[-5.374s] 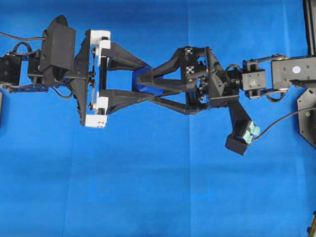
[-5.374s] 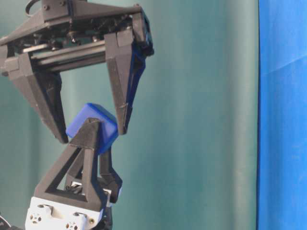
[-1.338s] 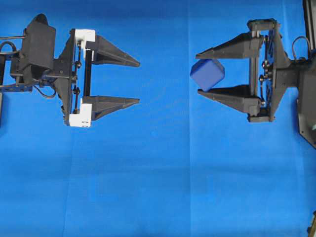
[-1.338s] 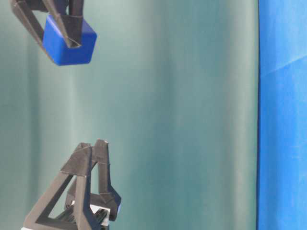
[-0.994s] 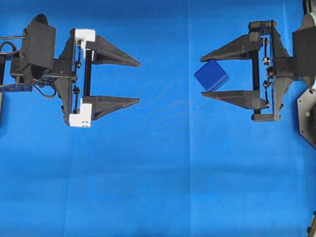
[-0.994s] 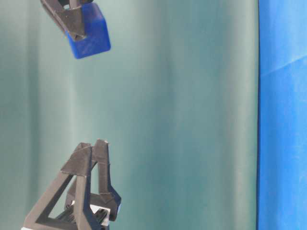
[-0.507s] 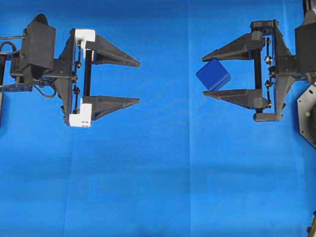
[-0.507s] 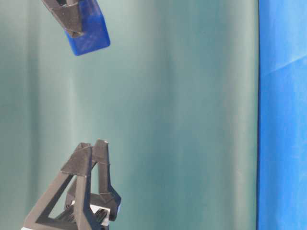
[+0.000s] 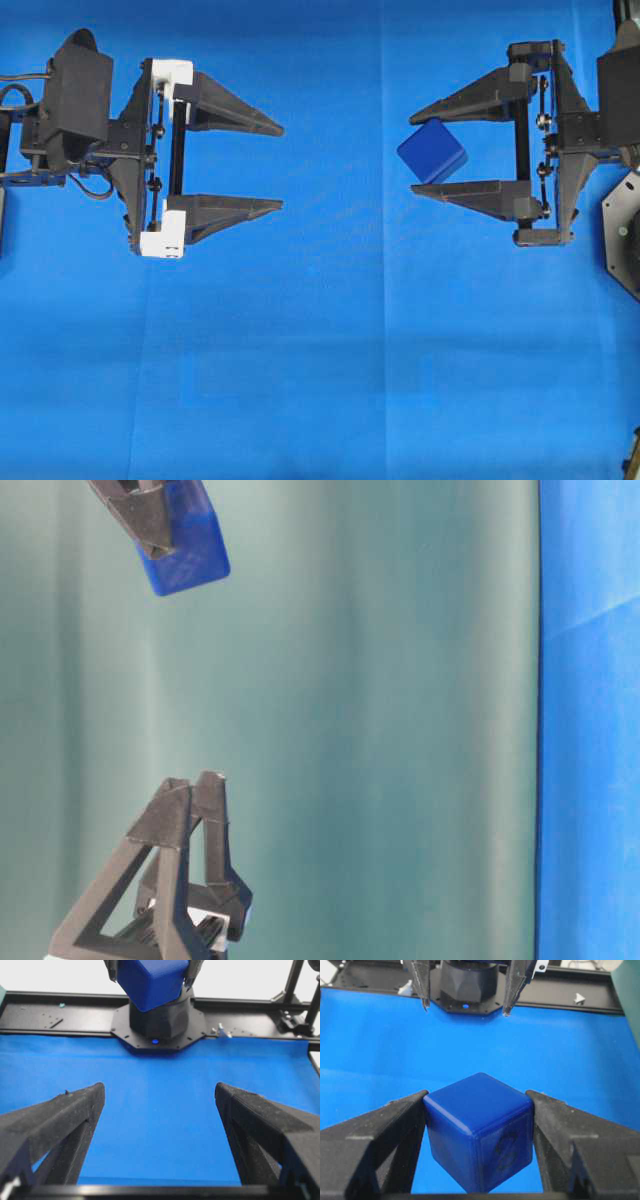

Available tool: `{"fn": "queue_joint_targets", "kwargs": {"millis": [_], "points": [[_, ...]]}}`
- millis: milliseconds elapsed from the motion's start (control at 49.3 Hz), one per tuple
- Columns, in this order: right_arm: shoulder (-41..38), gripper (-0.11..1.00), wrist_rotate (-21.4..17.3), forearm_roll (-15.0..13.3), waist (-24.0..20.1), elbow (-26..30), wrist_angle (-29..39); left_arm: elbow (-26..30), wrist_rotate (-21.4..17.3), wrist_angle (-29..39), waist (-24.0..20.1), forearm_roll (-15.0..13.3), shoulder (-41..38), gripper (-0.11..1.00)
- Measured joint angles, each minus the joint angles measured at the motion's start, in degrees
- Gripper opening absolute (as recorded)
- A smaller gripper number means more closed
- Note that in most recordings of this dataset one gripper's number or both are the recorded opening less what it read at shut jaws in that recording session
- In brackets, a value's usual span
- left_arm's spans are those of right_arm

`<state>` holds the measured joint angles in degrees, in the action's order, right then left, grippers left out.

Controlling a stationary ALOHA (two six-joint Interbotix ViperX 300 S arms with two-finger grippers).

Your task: Handover the blue block to the right arm after grasping it with the left arm, then place it in the designated position.

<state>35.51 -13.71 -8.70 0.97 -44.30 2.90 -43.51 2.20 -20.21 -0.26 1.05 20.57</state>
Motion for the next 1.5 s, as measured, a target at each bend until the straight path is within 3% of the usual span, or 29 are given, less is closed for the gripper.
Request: {"fn": "queue_joint_targets", "kwargs": {"millis": [1034,1501], "points": [[0.0,0.55,0.0,0.1,0.0,0.0,2.2,-0.1,-0.4,0.0,0.2,0.0,0.0,0.93],[0.1,0.55,-2.7,1.1,0.0,-0.1,15.5,-0.1,-0.4,0.0,0.1,0.0,0.0,0.93]]}}
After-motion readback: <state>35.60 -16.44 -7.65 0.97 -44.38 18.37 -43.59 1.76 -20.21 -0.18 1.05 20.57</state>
